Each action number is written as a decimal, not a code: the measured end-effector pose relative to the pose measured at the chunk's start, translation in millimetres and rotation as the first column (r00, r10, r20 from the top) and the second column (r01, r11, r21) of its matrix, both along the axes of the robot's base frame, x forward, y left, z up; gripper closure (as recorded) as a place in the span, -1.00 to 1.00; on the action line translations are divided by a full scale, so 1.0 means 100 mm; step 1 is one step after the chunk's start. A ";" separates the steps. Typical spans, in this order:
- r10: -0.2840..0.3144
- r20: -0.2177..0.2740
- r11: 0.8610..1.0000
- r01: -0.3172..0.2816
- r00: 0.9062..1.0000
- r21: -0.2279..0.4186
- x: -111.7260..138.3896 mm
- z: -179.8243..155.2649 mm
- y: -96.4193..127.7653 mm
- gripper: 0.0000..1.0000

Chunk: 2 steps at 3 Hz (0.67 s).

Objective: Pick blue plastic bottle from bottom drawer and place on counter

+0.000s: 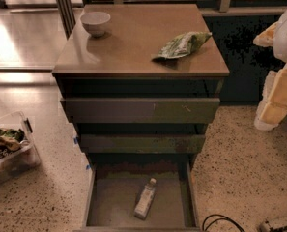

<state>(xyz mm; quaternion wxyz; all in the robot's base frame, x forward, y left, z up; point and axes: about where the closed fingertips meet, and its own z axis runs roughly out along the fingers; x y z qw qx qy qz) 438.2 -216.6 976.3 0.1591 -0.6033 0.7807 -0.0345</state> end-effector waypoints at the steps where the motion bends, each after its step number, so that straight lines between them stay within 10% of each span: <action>1: 0.000 0.000 1.000 0.000 1.000 0.000 0.00 0.00 0.00 -1.00; 2: -0.005 0.006 1.000 0.005 1.000 0.015 0.02 -0.04 0.00 -1.00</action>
Offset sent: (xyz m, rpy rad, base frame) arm 0.0034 -0.0005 -0.0144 0.0351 0.0090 -0.0113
